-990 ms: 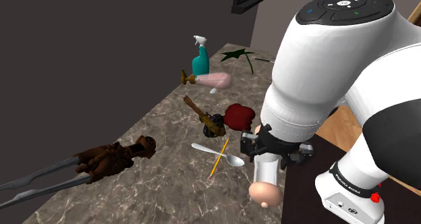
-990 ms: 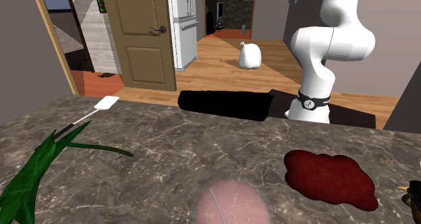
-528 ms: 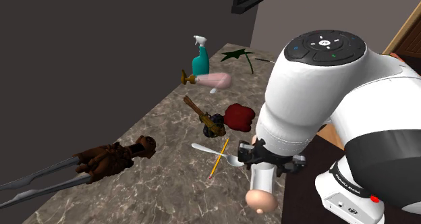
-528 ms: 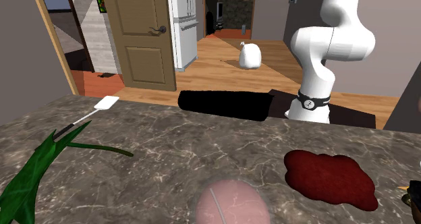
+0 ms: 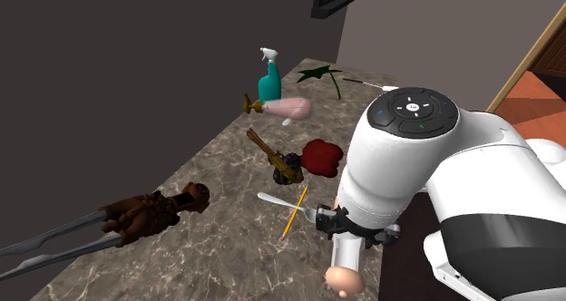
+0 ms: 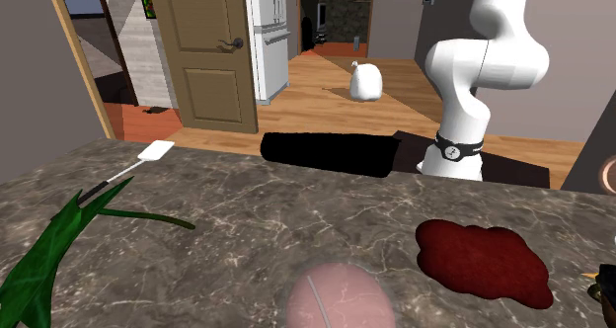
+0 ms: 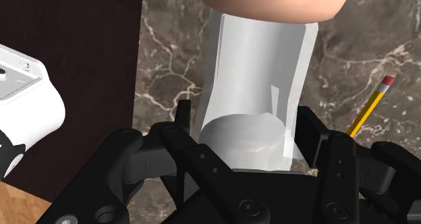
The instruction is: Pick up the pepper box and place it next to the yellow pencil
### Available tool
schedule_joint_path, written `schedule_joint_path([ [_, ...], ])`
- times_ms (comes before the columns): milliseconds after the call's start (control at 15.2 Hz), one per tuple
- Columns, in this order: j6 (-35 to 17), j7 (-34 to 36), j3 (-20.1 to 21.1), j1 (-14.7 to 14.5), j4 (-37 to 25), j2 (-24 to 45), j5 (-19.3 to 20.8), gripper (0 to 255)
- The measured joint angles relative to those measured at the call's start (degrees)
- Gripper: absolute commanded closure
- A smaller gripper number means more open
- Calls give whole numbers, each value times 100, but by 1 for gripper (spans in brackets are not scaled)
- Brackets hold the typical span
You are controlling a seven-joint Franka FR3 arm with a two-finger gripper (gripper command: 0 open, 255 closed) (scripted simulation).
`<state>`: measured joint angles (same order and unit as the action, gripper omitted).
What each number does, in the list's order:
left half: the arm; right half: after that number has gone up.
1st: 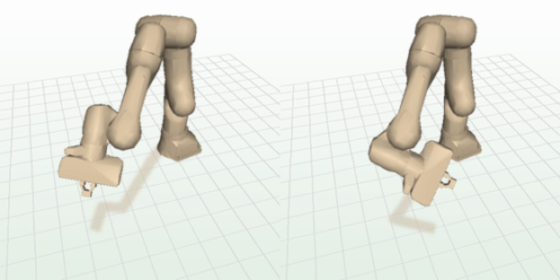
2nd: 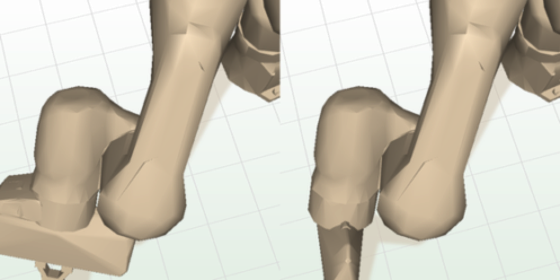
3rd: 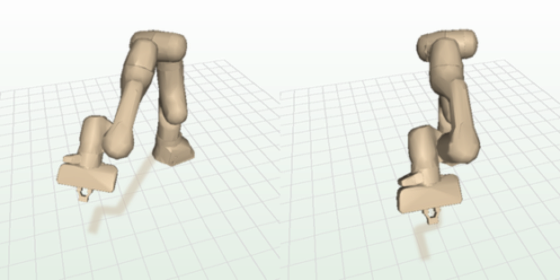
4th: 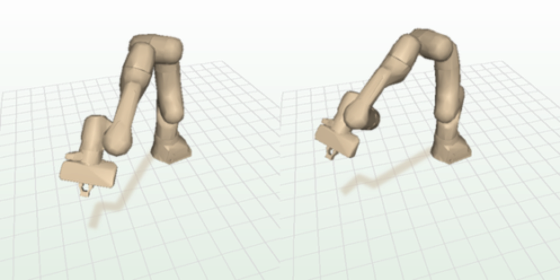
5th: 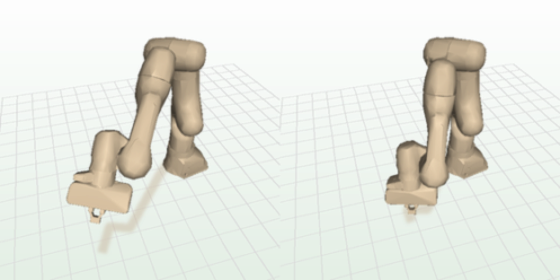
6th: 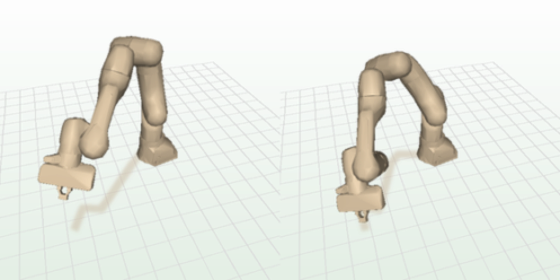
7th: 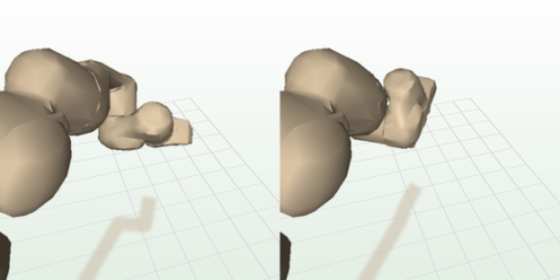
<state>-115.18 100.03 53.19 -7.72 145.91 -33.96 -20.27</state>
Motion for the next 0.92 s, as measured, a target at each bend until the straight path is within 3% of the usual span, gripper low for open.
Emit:
schedule_joint_path([
  [462,-661,128,408,185,297,357,-22,255],
  [924,-765,154,479,226,329,423,-16,255],
])
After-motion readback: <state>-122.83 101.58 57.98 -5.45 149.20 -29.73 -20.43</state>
